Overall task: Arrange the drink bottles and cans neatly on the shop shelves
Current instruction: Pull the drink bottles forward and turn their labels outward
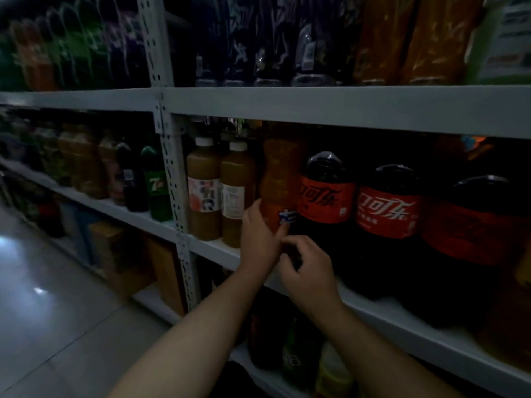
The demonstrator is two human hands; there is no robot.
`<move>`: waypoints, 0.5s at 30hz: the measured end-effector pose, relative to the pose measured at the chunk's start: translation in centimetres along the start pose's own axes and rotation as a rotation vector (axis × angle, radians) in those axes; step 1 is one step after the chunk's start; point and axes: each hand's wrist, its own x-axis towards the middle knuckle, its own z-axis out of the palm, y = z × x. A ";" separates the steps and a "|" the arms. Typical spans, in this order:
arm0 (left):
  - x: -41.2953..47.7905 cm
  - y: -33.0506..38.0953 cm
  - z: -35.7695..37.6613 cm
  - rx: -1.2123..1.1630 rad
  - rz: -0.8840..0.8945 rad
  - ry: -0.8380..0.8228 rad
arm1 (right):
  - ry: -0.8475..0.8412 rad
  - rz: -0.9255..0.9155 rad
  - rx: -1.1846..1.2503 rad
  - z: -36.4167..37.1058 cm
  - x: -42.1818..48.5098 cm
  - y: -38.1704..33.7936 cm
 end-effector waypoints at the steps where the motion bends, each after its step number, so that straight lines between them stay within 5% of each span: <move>1: 0.3 0.2 0.6 -0.038 -0.029 -0.004 | 0.031 0.006 -0.005 0.1 0.0 0.1; 7: 1.5 0.6 2.7 -0.178 -0.134 0.070 | 0.180 -0.066 -0.041 -1.7 0.4 0.0; 15: 2.7 -0.7 1.4 -0.151 -0.085 -0.101 | 0.120 -0.047 0.031 -1.6 3.1 -2.2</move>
